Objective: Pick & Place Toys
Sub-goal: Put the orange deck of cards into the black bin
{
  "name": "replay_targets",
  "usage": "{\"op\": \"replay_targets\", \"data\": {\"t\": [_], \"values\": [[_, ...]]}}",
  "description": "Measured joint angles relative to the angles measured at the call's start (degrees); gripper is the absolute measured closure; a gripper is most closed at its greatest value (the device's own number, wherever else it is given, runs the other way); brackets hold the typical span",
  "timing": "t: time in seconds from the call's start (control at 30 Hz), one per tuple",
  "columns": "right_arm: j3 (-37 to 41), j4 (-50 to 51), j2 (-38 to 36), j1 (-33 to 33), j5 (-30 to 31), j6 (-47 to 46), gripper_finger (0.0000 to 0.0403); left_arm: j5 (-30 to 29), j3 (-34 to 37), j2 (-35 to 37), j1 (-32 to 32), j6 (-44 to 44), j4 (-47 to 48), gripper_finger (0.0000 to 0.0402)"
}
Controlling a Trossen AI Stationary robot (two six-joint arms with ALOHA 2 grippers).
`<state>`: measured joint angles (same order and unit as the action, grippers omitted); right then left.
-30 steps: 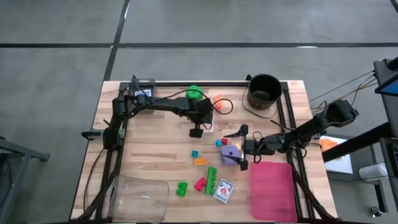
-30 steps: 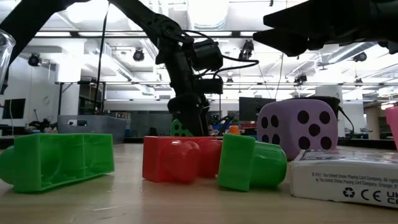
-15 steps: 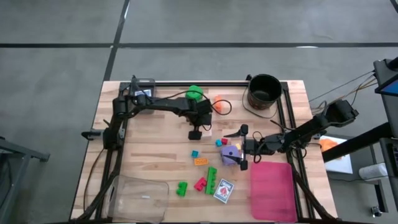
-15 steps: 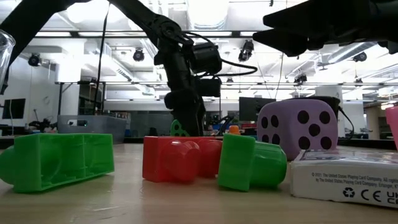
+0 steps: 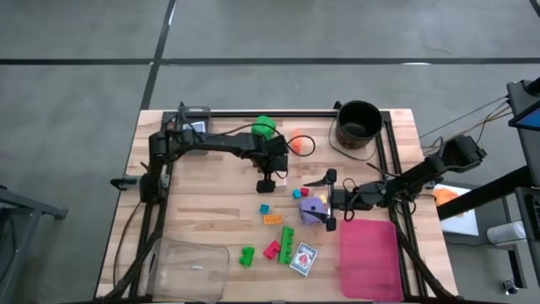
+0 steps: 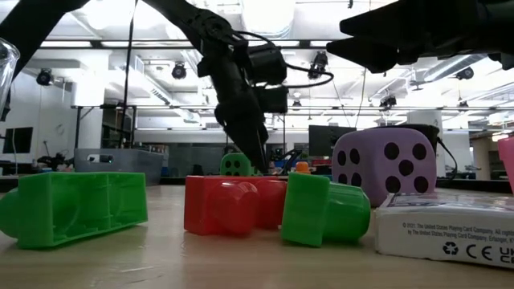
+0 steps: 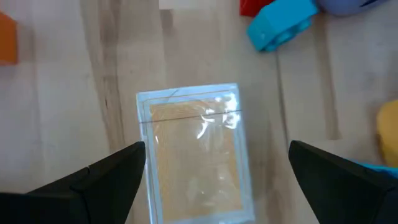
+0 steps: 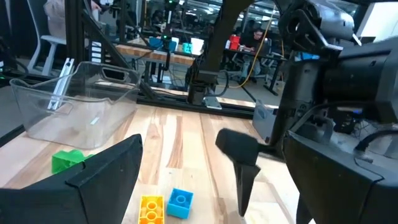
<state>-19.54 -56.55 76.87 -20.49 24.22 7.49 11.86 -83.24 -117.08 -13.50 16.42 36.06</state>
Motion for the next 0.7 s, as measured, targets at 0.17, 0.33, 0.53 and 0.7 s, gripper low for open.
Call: {"op": "replay_targets", "data": {"t": [0.17,0.33,0.53,0.7], "values": [[-0.01,0.0,0.01,0.0,0.0,-0.02,0.0018,-2.47,0.04,-0.19,-0.13,-0.43,-0.61,0.0002],[-0.01,0.0,0.01,0.0,-0.02,-0.02,0.0018,-2.65,0.04,-0.19,-0.08,-0.44,-0.42,0.0002],[-0.01,0.0,0.01,0.0,-0.02,-0.02,0.0018,-2.66,0.97,-0.19,-0.04,-0.49,-0.88,0.0001],[-0.01,0.0,0.01,0.0,-0.02,-0.02,0.0018,-2.94,4.26,-0.19,-0.04,-1.26,-4.21,0.0001]]}}
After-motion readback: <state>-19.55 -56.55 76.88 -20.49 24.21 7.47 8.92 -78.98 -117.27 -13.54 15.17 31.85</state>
